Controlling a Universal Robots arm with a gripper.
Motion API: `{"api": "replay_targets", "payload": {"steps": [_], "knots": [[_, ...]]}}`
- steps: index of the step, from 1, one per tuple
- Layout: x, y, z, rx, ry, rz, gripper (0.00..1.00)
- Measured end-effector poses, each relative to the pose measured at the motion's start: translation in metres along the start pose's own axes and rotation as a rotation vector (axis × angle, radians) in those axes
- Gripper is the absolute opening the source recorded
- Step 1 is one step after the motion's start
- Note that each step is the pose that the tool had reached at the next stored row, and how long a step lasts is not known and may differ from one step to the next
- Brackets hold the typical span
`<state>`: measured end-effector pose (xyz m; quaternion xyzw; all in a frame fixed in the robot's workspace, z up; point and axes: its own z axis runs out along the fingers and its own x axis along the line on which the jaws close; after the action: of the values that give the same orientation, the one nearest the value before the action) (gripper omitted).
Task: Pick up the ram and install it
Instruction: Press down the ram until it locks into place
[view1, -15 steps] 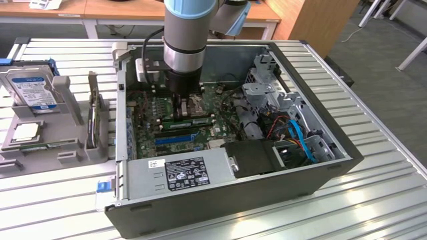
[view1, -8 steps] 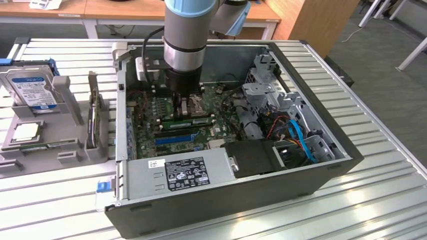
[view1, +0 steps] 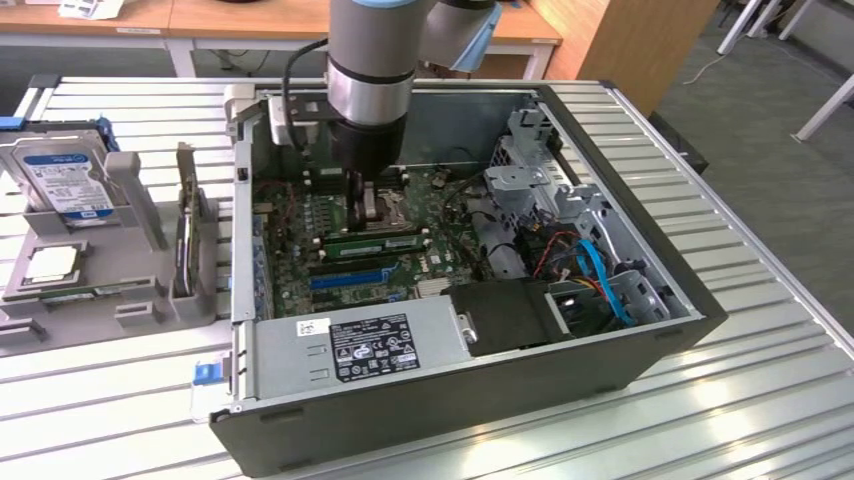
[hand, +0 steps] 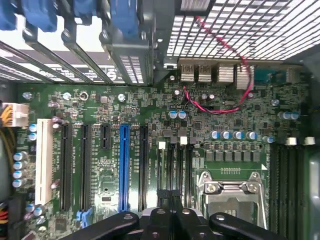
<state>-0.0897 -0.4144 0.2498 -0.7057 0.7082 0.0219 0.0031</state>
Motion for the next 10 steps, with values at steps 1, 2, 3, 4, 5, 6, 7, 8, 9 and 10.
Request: {"api": "replay_targets", "payload": {"steps": [1,2,3,4,5,6,7,8,9,10], "knots": [[0.000,0.0001,-0.0036,0.0000,0.0000,0.000,0.10],[0.000,0.0002,-0.0072,0.0000,-0.0001,0.000,0.10],[0.000,0.0003,-0.0108,0.0001,-0.0001,0.000,0.10],[-0.001,0.0004,-0.0149,0.0001,-0.0001,0.000,0.10],[-0.001,0.0005,-0.0188,0.0001,-0.0001,0.000,0.10],[-0.001,0.0006,-0.0226,0.0001,-0.0001,0.000,0.10],[-0.001,0.0007,-0.0263,0.0000,0.0000,0.000,0.10],[-0.001,0.0008,-0.0295,0.0000,-0.0001,0.000,0.10],[-0.001,0.0009,-0.0325,0.0001,-0.0001,0.000,0.10],[-0.001,0.0009,-0.0353,0.0001,-0.0001,0.000,0.10]]}}
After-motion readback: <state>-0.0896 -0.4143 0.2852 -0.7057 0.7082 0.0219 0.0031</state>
